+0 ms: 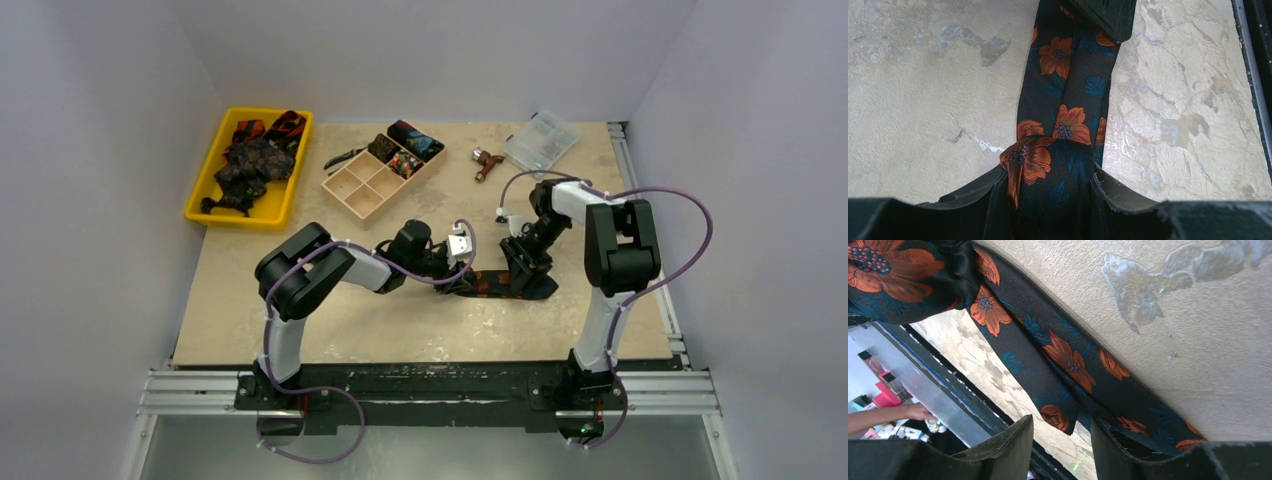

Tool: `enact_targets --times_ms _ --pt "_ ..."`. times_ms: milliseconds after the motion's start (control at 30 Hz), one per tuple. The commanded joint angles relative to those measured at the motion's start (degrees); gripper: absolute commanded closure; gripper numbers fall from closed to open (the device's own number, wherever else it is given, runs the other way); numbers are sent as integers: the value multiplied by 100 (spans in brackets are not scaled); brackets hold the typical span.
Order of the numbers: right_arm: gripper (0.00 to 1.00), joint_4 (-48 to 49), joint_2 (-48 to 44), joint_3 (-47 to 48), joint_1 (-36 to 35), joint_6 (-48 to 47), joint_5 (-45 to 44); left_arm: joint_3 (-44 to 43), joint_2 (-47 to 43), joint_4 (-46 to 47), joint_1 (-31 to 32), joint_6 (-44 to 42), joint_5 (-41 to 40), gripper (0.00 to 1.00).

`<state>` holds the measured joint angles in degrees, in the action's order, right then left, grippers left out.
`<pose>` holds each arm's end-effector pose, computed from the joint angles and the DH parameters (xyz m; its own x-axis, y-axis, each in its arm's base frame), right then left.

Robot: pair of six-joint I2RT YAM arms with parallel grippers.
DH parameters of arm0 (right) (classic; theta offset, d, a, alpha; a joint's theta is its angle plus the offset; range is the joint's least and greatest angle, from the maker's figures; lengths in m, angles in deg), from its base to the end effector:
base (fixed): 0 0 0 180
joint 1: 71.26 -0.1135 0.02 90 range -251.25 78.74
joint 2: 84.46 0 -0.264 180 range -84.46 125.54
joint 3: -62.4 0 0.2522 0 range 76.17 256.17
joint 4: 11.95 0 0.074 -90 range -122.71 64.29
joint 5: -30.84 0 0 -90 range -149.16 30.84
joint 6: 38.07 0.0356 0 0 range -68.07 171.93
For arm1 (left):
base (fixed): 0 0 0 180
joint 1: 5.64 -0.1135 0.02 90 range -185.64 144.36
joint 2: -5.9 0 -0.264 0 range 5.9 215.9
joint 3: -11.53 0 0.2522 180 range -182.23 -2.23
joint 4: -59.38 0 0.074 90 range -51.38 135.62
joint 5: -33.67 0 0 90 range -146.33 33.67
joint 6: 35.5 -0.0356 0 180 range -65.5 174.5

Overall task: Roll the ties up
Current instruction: Roll the tie at the center of the board.

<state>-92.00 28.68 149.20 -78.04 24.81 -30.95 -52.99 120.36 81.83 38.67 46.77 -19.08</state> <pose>0.3158 0.0545 0.1433 -0.8609 -0.5069 0.0444 -0.4090 0.7412 0.5323 0.2586 -0.2825 0.1135 -0.2008 0.3457 -0.9166 0.9761 0.1494 -0.1575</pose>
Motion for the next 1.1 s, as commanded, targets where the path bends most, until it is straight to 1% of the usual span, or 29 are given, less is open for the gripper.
enact_targets --times_ms 0,100,200,233,300,467,567,667,767,833,1067 --pt "55 -88 107 83 -14 -71 103 92 -5 -491 25 -194 -140 97" --pt "61 -176 319 229 -19 -102 338 88 -11 -507 24 -225 -160 97" --pt "74 -349 390 366 -18 -235 597 101 -42 -547 16 -260 -174 98" --pt "80 -411 392 413 -19 -267 642 106 -52 -564 16 -270 -175 98" --pt "100 -455 358 506 -14 -277 655 108 -44 -570 16 -295 -175 98" --pt "100 -411 267 814 11 -142 604 69 -38 -649 -16 -346 -177 98" --pt "100 -375 339 840 13 -136 530 32 -43 -721 -60 -367 -175 99" --pt "100 -19 356 550 14 36 152 31 -79 -722 -114 -335 -188 99" --pt "100 590 506 201 29 220 -532 27 -201 -595 -188 -262 -175 100" --pt "100 865 631 136 36 327 -777 -16 -332 -552 -212 -245 -129 100" --pt "100 1189 902 186 38 522 -1368 -258 -781 -207 -219 31 404 100"
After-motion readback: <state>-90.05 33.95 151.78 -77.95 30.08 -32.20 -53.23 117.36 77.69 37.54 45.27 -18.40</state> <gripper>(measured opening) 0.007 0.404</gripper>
